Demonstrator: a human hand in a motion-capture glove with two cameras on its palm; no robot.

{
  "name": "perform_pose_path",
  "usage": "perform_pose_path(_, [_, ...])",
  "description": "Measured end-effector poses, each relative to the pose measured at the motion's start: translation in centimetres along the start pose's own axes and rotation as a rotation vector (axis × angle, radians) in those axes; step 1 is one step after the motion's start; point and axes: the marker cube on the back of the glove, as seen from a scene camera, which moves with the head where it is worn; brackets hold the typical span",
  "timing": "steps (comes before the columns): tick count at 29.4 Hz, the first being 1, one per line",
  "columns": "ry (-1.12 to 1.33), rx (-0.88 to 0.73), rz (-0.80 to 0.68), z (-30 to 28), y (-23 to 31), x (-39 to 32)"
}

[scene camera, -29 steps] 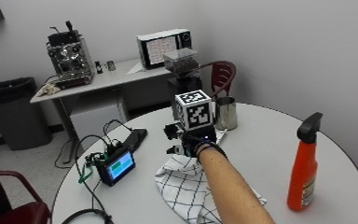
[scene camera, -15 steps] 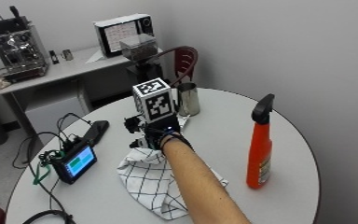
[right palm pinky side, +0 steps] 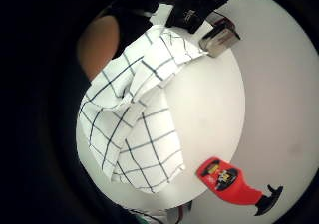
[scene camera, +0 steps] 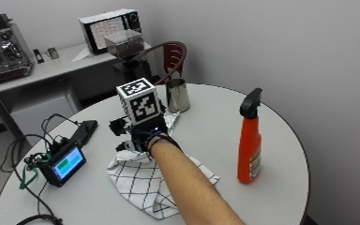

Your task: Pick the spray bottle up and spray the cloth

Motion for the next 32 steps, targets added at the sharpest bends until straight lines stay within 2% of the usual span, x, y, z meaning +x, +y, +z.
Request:
perform_pose_path(5, [0.020, 0.015, 0.051, 0.0, 4.5, 2.2])
perform_pose_path(13, [0.017, 0.277, -0.096, -5.0, 14.2, -1.1])
perform_pose_path(19, [-0.128, 0.409, -0.117, -5.4, 21.1, 1.2])
perform_pose_path(27, [-0.496, 0.668, 0.058, -4.7, 25.2, 9.7])
perform_pose_path(32, [-0.683, 0.764, 0.186, -3.6, 26.1, 15.4])
